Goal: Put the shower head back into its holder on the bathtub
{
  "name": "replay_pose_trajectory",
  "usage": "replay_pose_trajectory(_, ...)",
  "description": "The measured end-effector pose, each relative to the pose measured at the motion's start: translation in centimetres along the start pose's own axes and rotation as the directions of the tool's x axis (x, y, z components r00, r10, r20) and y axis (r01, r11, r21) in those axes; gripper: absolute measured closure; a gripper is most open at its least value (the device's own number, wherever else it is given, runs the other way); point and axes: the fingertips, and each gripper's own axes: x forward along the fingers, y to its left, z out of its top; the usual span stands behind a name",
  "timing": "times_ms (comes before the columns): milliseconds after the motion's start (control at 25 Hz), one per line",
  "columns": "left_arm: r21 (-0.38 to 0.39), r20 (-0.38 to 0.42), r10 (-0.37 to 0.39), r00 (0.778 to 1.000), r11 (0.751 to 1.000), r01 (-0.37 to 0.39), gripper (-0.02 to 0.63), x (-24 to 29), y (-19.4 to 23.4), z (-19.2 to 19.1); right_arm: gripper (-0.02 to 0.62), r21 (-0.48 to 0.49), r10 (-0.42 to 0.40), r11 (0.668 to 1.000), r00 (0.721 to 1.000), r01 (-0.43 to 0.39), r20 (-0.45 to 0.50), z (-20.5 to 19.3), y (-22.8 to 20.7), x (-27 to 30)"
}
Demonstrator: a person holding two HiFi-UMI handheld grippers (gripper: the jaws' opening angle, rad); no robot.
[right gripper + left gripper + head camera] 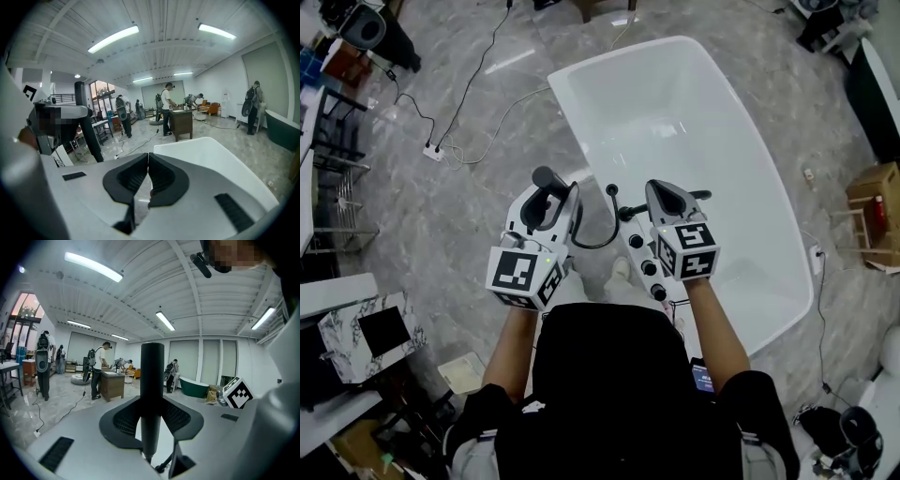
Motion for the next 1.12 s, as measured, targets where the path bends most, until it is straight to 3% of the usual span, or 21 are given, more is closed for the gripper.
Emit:
replay_pose_trajectory(320, -0.009, -0.069, -0.118, 0.991, 0.993, 0.118, 0.459, 3.9, 3.3, -2.3, 0.572, 0.068, -0.093, 0.993, 0.992, 0.099, -0.081, -2.8, -0.5, 3.2)
replay_pose_trajectory(640, -0.052, -0.17, -0.273, 0.947, 0.962, 0.268, 0.459, 6.8, 6.9, -5.4, 0.571, 0.186, -0.202, 0.953, 0.958, 0.24, -0.203, -7.9, 1.2, 5.4)
replay_pose_trajectory(920, -0.049, -0.244, -0.336, 0.91, 0.941, 0.334, 0.459, 8.0, 8.4, -9.4, 0.571, 0.245, -0.224, 0.924, 0.936, 0.292, -0.272, -12.3, 2.8, 6.6)
replay_pose_trajectory(1120, -0.058, -0.279, -0.335, 0.9, 0.942, 0.332, 0.459, 7.4, 9.2, -11.9, 0.571, 0.274, -0.188, 0.92, 0.93, 0.278, -0.315, -16.0, 4.6, 7.4)
